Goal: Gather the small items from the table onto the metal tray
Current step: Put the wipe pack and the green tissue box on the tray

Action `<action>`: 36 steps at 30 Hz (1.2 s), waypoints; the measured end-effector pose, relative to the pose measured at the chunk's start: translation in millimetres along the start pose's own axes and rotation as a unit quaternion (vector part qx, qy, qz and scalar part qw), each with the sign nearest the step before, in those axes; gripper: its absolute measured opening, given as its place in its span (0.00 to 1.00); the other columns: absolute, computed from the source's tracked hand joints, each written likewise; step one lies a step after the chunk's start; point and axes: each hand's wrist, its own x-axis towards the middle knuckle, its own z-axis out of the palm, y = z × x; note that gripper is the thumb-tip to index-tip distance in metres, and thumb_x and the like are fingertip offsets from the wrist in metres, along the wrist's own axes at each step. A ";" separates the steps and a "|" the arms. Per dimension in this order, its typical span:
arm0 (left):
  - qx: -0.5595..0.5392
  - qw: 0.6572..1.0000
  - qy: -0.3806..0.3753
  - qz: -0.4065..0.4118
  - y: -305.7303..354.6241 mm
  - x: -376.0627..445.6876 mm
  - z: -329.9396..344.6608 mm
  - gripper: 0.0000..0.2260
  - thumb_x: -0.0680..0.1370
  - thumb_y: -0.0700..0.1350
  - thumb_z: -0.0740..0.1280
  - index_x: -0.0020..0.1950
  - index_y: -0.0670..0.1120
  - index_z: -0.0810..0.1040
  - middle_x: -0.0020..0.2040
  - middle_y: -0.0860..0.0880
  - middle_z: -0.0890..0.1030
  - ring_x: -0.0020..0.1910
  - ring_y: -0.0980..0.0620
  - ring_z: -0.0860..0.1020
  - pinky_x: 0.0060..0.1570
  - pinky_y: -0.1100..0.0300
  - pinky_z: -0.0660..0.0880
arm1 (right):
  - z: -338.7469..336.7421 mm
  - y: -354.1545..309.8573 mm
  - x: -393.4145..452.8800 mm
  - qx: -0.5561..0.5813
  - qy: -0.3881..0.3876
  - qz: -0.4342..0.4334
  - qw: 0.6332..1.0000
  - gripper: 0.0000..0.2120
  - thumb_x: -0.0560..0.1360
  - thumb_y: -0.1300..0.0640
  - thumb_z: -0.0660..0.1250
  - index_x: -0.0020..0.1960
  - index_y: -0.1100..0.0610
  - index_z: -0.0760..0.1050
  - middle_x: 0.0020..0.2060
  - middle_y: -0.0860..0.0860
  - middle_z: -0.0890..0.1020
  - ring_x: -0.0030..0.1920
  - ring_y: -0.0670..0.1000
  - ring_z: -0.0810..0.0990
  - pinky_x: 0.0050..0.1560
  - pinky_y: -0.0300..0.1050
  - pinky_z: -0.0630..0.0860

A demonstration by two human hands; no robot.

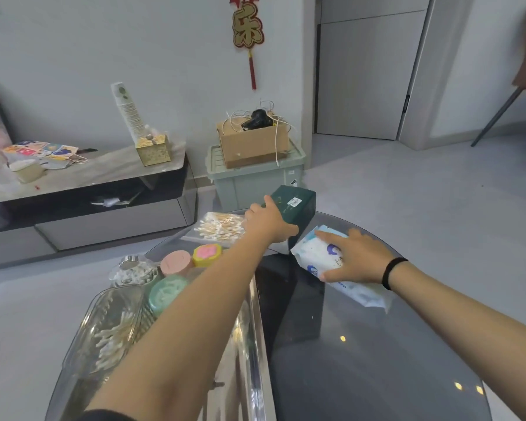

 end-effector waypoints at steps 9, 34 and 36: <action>-0.142 0.981 0.087 0.096 -15.9 -71.9 -65.9 0.41 0.67 0.55 0.70 0.75 0.52 0.54 0.61 0.46 0.63 0.62 0.45 0.62 0.60 0.50 0.67 | -19.3 -14.3 -62.2 0.105 0.063 -0.029 0.992 0.47 0.59 0.38 0.74 0.72 0.48 0.56 0.63 0.51 0.73 0.59 0.53 0.74 0.57 0.50 0.74; -0.095 0.988 -0.109 0.058 -225.0 -317.9 -76.4 0.43 0.60 0.49 0.68 0.74 0.58 0.56 0.62 0.53 0.61 0.61 0.52 0.63 0.57 0.60 0.67 | -0.7 -127.9 -177.2 0.139 0.042 -0.159 0.977 0.49 0.58 0.37 0.75 0.72 0.48 0.57 0.66 0.47 0.71 0.61 0.48 0.71 0.55 0.41 0.69; -0.094 0.989 -0.101 0.060 -231.0 -317.2 -73.9 0.44 0.60 0.48 0.68 0.75 0.58 0.56 0.63 0.53 0.61 0.61 0.51 0.63 0.58 0.59 0.67 | -2.3 -135.6 -179.0 0.119 0.042 -0.169 0.978 0.49 0.58 0.37 0.75 0.73 0.48 0.57 0.66 0.47 0.71 0.60 0.49 0.72 0.54 0.40 0.69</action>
